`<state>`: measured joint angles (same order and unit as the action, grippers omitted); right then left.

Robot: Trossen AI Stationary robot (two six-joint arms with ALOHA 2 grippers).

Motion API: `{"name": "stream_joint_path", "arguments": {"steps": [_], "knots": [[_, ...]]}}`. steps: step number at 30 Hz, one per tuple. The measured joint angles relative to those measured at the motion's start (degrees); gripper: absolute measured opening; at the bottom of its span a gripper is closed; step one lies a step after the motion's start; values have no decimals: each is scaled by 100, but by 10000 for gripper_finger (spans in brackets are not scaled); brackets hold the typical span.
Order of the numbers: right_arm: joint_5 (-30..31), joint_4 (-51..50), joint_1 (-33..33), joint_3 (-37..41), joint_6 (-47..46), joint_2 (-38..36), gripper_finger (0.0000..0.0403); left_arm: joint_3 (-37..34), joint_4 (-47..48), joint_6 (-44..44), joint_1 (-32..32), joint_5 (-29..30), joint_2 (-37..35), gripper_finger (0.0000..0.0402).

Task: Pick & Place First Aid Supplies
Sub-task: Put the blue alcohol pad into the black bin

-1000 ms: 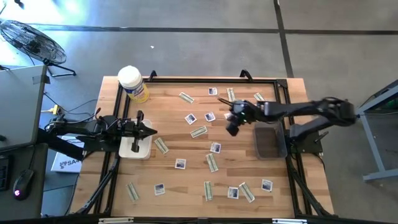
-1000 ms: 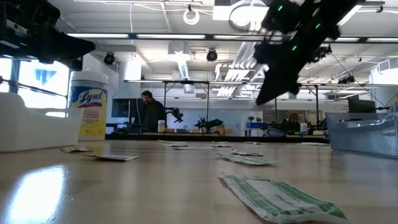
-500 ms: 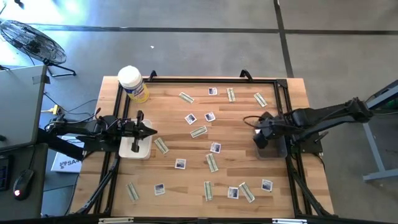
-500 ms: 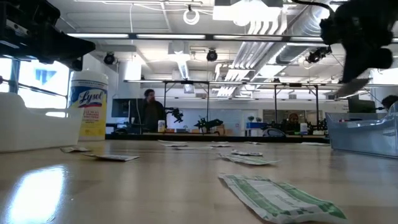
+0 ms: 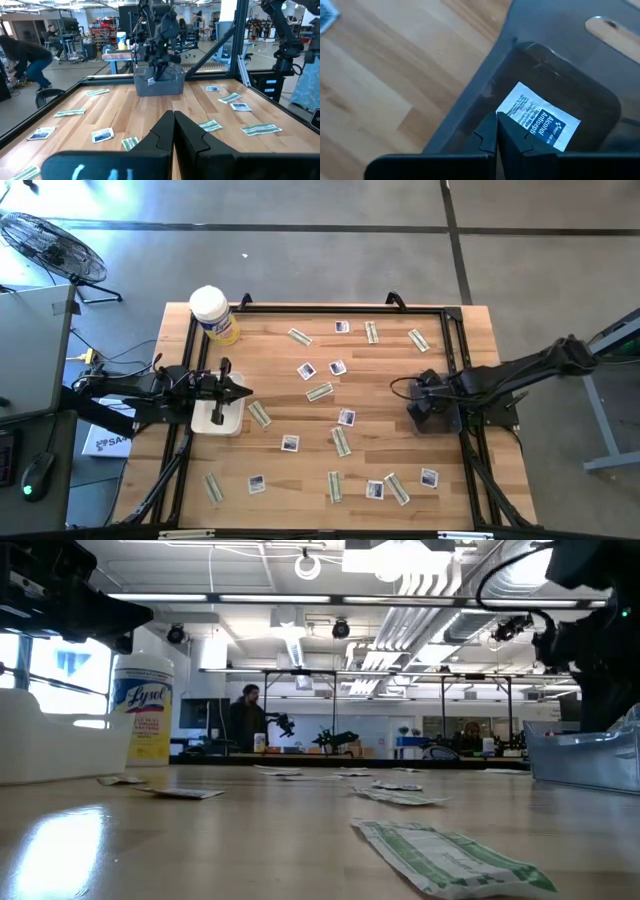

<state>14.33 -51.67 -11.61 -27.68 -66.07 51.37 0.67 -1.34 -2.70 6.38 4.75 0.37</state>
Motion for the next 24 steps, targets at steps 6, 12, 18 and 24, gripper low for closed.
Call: {"name": "stream_joint_path", "arguments": {"steps": [6,12,18,24], "knots": [[243,255,422,419,265,0,0,0,0,0,2,0,-1,1],[223,426,865,630,505,0,0,0,0,0,0,0,-1,1],[184,433,1091,631,615,0,22,0,0,2,2,0,-1,1],[109,351,1136,576,706,0,78,0,0,0,0,0,0,1]]}}
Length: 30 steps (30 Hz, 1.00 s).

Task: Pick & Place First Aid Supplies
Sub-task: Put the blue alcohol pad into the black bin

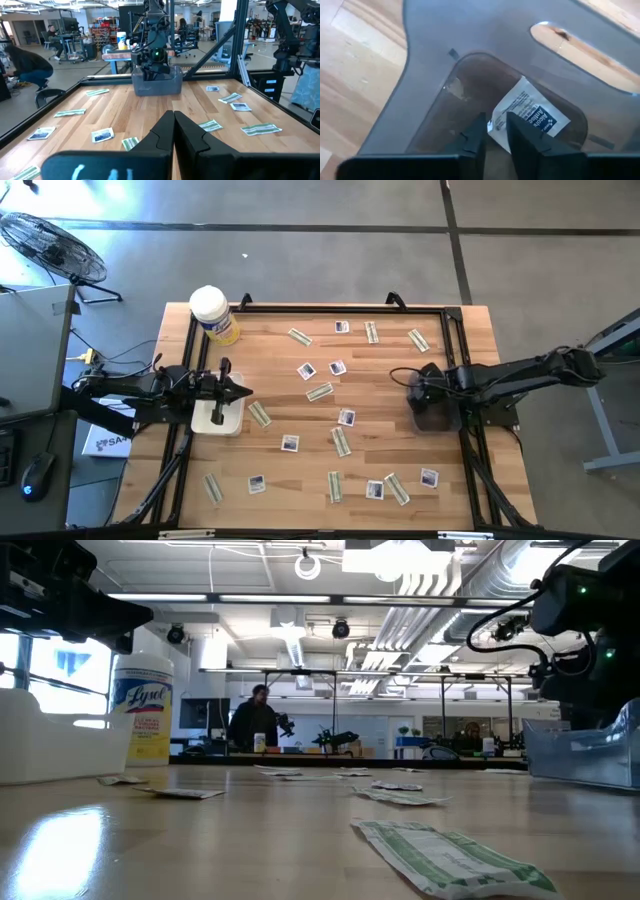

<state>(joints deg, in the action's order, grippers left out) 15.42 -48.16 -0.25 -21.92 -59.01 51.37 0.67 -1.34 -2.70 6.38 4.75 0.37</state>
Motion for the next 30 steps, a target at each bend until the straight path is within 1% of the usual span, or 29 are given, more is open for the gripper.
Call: {"name": "stream_joint_path", "arguments": {"steps": [3,7,12,16,22,27,30], "knots": [[-166,-302,-13,-400,63,2,93,0,0,0,1,0,-1,1],[-167,-702,-130,-1198,250,27,95,0,0,1,1,1,1,1],[227,-625,-261,-2073,661,361,88,0,0,1,1,0,-1,1],[447,85,-291,-2535,1316,1017,88,0,0,2,1,2,-1,1],[623,1518,-122,-3070,2462,2408,88,0,0,0,1,0,-1,1],[597,2788,81,-3325,3409,3563,93,0,0,2,-1,0,-1,1],[448,3416,299,-3353,3512,4179,97,0,0,0,0,0,-1,1]]}}
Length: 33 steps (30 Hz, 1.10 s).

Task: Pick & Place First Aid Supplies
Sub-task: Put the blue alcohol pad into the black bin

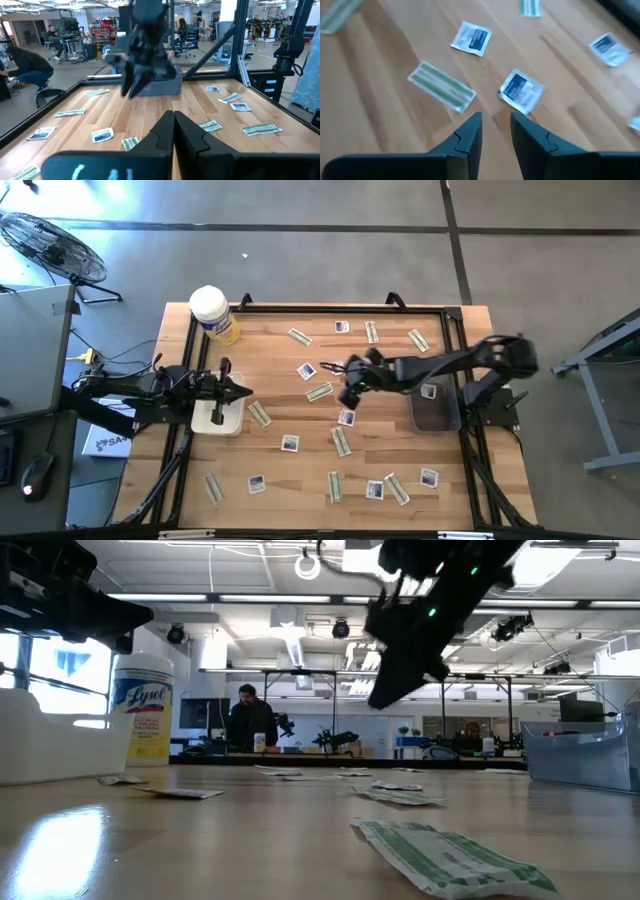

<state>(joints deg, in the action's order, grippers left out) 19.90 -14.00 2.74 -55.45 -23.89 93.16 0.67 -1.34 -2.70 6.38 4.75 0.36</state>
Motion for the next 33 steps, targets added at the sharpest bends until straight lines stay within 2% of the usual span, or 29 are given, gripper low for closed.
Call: {"name": "stream_joint_path", "arguments": {"steps": [4,7,11,14,22,28,33], "knots": [[-58,689,354,1,-74,664,95,0,0,0,1,0,0,1],[-192,1130,530,1,308,1021,92,0,0,0,1,2,2,1],[-589,1451,663,1,474,1385,87,0,0,1,2,0,0,1],[-648,1534,709,1,492,1589,84,0,0,1,-1,0,0,1],[-698,1753,739,-17,543,1751,83,0,0,1,0,0,0,1],[-1121,1743,730,-17,1092,1751,83,0,0,0,2,0,0,1],[-1207,1736,663,-15,1493,1751,83,0,0,0,0,0,1,1]]}}
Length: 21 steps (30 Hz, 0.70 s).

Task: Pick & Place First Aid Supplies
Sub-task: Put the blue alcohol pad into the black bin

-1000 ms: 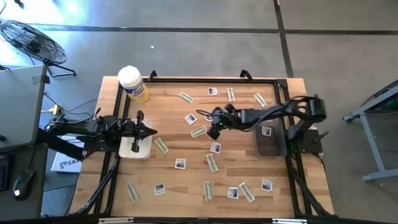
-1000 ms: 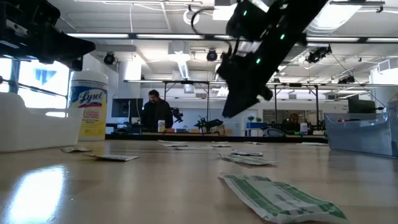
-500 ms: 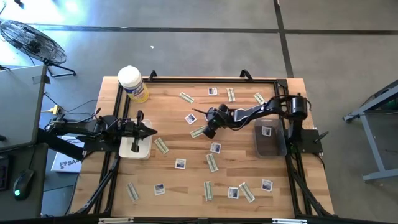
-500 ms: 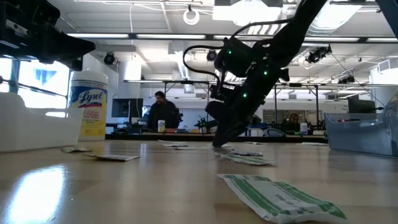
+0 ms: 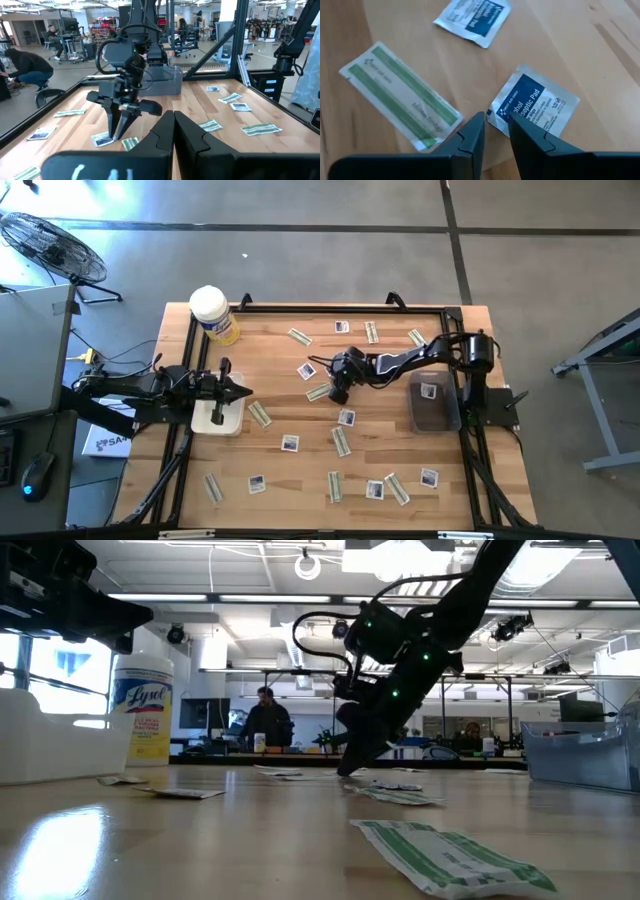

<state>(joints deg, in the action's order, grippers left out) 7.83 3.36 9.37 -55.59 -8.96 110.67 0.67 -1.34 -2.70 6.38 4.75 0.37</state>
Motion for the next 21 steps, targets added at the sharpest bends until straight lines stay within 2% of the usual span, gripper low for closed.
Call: {"name": "stream_joint_path", "arguments": {"steps": [10,21], "knots": [[-297,175,-20,28,354,-117,83,0,0,1,1,-9,-1,1],[-213,455,-12,24,390,13,83,0,0,2,-1,-11,-1,1]]}}
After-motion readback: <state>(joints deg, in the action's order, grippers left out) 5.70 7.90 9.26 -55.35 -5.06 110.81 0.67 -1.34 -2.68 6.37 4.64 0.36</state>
